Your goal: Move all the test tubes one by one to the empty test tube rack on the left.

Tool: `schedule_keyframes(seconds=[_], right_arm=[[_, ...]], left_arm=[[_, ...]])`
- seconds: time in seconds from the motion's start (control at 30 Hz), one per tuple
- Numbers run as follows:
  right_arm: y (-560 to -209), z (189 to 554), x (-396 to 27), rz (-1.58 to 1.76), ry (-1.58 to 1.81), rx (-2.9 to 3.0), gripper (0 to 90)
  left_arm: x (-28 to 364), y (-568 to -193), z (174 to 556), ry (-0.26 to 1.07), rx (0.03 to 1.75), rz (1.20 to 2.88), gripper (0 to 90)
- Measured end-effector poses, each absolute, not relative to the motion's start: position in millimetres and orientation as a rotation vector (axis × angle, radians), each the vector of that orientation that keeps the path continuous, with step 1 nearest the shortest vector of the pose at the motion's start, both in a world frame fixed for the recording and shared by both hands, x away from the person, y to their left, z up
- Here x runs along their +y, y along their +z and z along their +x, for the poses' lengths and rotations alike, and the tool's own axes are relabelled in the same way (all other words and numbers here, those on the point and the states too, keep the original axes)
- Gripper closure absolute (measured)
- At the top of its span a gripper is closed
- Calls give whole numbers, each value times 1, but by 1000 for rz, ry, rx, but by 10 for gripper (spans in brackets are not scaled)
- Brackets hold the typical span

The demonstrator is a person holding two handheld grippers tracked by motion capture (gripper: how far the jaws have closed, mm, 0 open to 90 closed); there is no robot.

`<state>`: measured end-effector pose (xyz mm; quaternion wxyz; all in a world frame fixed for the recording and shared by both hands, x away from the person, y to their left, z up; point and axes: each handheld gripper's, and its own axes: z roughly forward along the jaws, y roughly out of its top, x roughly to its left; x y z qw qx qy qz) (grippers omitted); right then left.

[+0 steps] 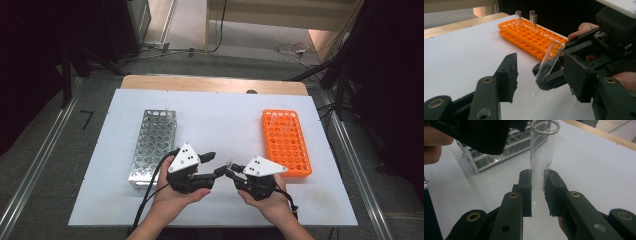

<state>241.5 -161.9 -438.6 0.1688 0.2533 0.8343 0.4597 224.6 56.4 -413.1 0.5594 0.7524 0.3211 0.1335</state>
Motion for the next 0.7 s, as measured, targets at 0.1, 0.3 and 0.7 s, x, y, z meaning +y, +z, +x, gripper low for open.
schedule_keyframes(seconds=[0.1,0.3,0.7], right_arm=[[-439,239,-158,697,1297,2383,743],[-439,235,-152,670,1305,2398,743],[-439,235,-151,667,1307,2408,743]], left_arm=[[52,-413,223,313,736,1782,527],[46,-414,222,319,716,1796,620],[45,-415,221,356,712,1812,714]])
